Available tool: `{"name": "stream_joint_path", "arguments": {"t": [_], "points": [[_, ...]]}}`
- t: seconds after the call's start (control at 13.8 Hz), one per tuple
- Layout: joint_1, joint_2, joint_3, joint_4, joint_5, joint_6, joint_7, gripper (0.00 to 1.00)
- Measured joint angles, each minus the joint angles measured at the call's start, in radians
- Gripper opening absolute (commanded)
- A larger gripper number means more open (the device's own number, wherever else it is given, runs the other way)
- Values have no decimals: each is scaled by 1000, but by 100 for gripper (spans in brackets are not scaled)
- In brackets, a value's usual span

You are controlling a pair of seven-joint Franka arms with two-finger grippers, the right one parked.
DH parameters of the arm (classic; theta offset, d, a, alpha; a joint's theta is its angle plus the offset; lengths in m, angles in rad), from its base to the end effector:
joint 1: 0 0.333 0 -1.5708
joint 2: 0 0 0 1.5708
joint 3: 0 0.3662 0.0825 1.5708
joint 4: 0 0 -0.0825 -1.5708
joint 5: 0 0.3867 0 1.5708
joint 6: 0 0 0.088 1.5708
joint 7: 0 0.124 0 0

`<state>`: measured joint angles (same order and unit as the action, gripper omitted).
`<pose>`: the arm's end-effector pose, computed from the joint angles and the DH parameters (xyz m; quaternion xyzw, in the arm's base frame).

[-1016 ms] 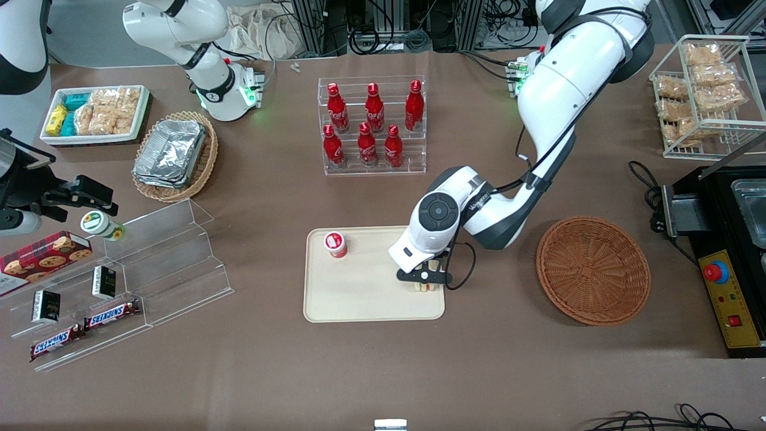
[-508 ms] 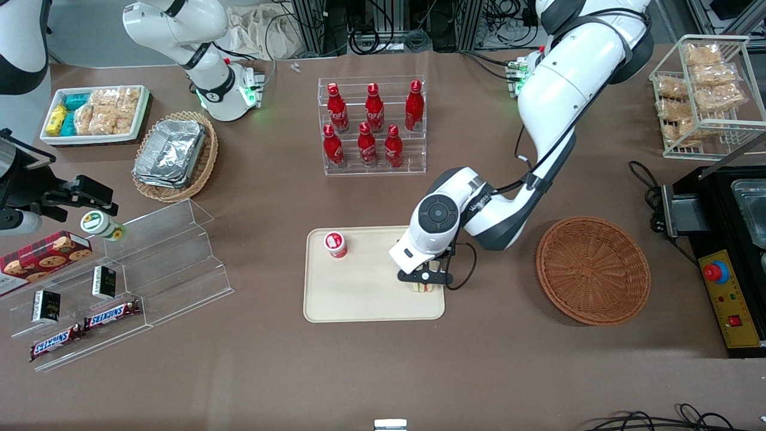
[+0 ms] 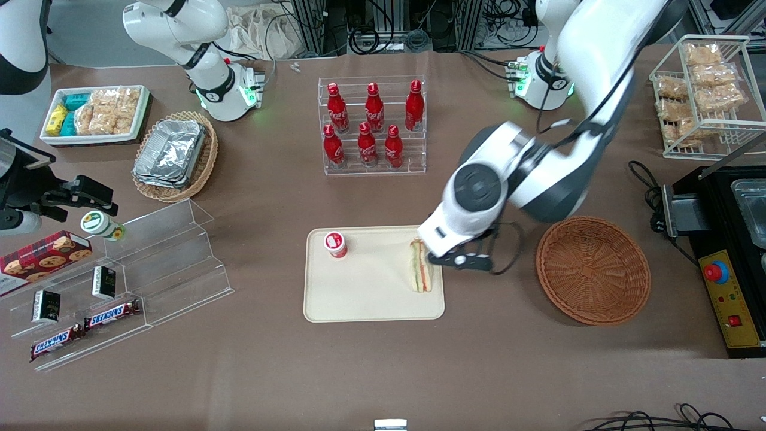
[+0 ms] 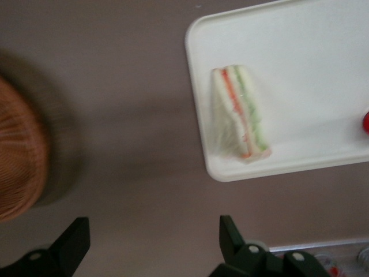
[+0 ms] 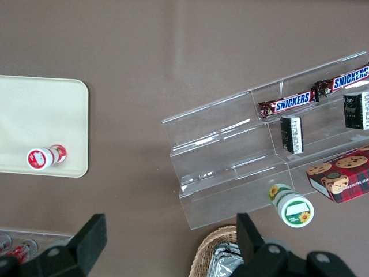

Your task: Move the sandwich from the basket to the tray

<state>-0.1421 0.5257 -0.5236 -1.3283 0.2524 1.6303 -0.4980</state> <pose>0.6144 -0.3439 0.4728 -0.9936 0.0812 0.0673 0.0397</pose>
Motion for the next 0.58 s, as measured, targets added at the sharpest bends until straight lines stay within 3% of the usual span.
{"name": "stream_joint_path", "arguments": {"t": [0.29,0.58], "points": [[138,-166,4,-2,-2,-117,159,99],[225,-252,17,-5,-3,-169,187,99]]}}
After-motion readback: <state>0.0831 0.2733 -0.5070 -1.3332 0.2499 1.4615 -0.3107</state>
